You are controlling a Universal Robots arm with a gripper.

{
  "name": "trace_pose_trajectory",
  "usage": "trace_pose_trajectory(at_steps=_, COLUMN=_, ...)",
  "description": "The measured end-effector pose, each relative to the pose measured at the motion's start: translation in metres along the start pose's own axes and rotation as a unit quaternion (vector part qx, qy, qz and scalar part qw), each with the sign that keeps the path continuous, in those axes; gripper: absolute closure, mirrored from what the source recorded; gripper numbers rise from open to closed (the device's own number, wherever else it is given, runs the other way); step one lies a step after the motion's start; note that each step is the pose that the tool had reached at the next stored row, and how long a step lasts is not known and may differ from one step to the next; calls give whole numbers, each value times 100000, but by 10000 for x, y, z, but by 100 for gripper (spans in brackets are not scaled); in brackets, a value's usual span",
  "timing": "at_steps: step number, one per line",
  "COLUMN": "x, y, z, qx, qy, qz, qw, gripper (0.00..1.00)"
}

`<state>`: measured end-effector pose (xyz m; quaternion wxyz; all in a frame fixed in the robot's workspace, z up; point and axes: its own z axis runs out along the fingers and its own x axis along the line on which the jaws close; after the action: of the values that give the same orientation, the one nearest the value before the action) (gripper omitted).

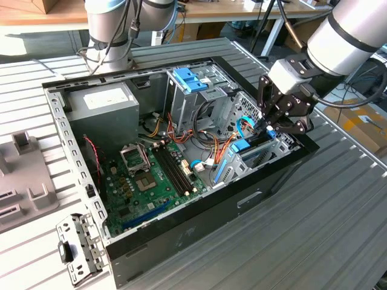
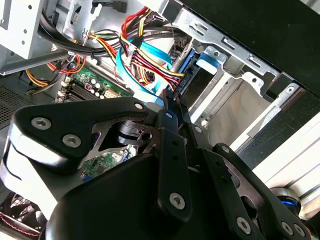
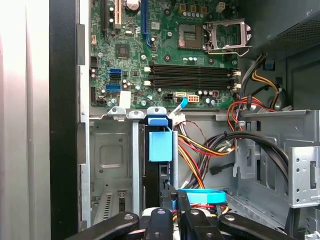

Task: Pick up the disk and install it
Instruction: 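Insert the second disk wire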

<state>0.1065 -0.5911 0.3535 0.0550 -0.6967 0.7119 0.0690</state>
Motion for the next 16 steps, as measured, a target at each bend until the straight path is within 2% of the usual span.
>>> trace_pose_trajectory(at_steps=8, x=29, y=0, z=61, qx=-3, qy=6, qz=1, qw=100000, gripper=84)
trace_pose_trajectory(at_steps=11, x=39, y=0, z=107, qx=-1, qy=-28, qz=1, qw=100000, gripper=84)
trace_pose_trajectory(at_steps=16, x=52, y=9, z=121, qx=-3, qy=10, qz=-5, qw=100000, gripper=84)
